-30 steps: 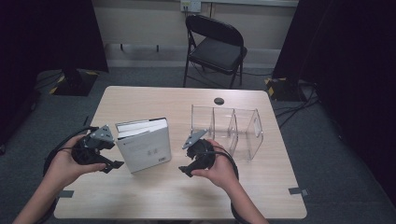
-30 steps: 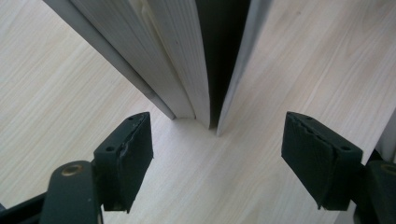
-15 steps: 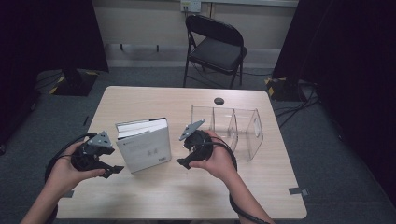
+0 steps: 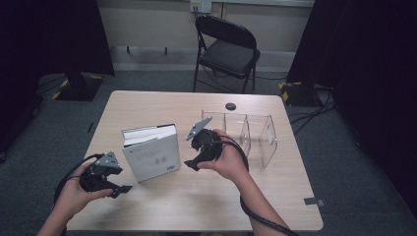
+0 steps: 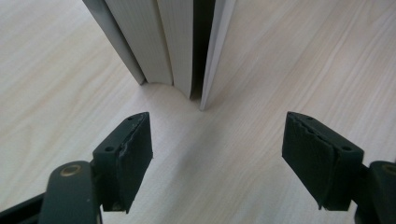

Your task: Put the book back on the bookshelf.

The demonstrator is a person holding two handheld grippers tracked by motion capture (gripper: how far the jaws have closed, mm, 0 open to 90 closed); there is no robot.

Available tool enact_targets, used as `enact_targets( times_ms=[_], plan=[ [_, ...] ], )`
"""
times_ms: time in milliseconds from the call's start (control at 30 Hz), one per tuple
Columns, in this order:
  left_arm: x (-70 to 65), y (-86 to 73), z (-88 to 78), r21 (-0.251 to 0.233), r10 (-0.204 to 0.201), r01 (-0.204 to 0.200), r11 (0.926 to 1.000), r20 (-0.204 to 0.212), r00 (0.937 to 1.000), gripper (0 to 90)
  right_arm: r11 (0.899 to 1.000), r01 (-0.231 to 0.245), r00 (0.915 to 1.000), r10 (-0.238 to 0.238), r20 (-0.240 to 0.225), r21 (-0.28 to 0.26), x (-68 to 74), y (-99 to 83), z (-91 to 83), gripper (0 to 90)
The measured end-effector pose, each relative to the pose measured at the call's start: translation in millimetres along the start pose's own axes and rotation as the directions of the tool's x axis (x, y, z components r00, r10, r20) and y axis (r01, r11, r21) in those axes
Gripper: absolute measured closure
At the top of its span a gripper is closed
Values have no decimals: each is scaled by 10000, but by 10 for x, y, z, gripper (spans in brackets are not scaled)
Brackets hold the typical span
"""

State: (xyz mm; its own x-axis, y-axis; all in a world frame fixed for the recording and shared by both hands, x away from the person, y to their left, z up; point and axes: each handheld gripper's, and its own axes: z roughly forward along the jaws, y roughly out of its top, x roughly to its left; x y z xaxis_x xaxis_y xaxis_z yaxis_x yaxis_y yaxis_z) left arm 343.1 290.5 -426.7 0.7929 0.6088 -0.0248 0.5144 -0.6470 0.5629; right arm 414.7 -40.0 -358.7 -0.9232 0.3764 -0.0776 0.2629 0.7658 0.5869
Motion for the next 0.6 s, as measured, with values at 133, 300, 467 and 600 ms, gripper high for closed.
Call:
enact_targets(
  times_ms=[133, 300, 467, 600],
  plan=[
    [-2, -56, 122, 142, -212, 210, 9997, 115, 9997, 239, 10000, -45, 9999, 46, -98, 71, -29, 32, -17, 185],
    [-8, -70, 225, 157, -230, 229, 9996, 106, 9997, 236, 9999, 48, 9999, -47, -133, 134, -46, 67, -29, 182],
    [-8, -100, 279, 42, -133, 133, 9999, -15, 9999, 236, 9995, 84, 9998, -79, -160, 296, -48, 99, -39, 180],
    [-10, -140, 316, -193, -59, 56, 9998, -117, 9999, 232, 9995, 65, 9997, -57, -244, 325, -35, 129, -31, 180]
  ],
)
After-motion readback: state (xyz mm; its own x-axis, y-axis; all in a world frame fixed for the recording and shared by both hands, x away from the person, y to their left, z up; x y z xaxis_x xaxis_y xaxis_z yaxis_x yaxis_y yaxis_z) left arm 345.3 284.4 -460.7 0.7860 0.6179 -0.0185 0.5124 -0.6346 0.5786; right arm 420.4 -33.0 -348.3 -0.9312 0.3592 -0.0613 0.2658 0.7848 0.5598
